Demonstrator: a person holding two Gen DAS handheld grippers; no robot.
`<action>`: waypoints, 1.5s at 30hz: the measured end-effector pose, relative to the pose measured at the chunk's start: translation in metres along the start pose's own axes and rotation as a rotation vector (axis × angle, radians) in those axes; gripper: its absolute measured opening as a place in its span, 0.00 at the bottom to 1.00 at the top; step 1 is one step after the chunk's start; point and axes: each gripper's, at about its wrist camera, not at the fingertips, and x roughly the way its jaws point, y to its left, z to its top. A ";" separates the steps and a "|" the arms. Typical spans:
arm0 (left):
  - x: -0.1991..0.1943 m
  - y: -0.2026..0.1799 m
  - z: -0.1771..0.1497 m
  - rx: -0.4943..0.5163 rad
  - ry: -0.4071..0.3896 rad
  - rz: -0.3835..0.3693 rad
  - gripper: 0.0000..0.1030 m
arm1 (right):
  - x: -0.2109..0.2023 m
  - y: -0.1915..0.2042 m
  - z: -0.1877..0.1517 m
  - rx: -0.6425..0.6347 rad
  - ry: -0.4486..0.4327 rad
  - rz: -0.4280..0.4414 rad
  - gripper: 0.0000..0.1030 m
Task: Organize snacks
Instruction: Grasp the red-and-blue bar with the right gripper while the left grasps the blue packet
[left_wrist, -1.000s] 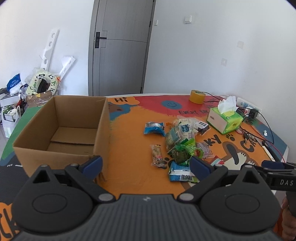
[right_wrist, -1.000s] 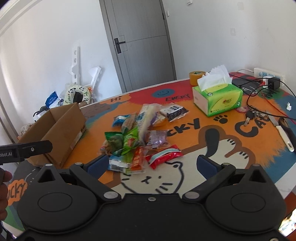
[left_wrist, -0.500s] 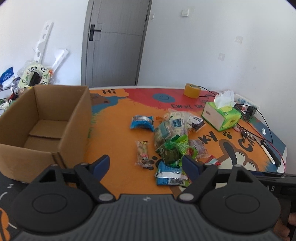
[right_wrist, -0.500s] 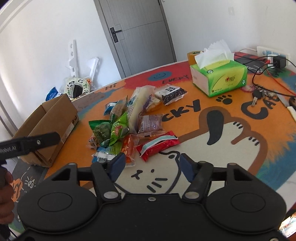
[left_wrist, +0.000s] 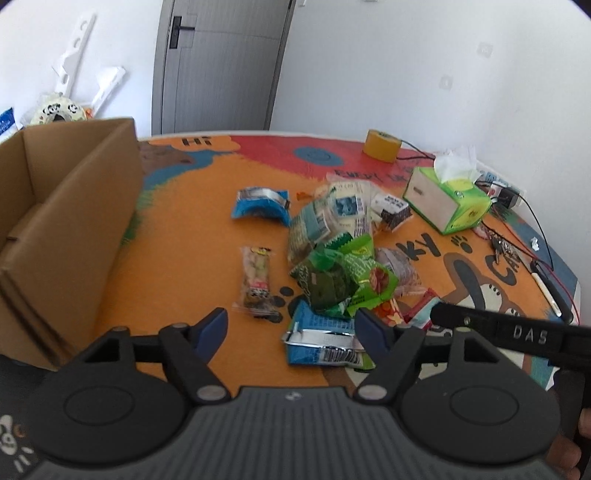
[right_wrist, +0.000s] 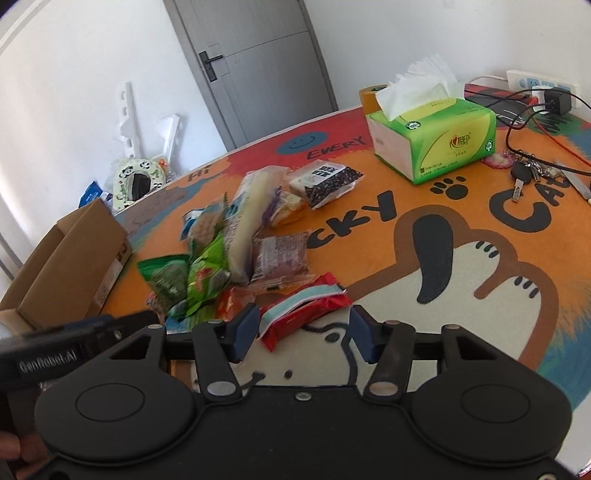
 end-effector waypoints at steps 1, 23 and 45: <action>0.003 -0.001 0.000 -0.003 0.006 -0.001 0.73 | 0.002 -0.001 0.001 0.007 0.002 -0.002 0.53; 0.027 -0.027 -0.010 0.065 -0.003 0.105 0.70 | 0.025 0.002 0.007 -0.045 -0.006 -0.081 0.49; 0.000 0.014 -0.011 -0.039 -0.021 0.067 0.16 | 0.009 0.012 -0.011 -0.130 0.006 -0.135 0.39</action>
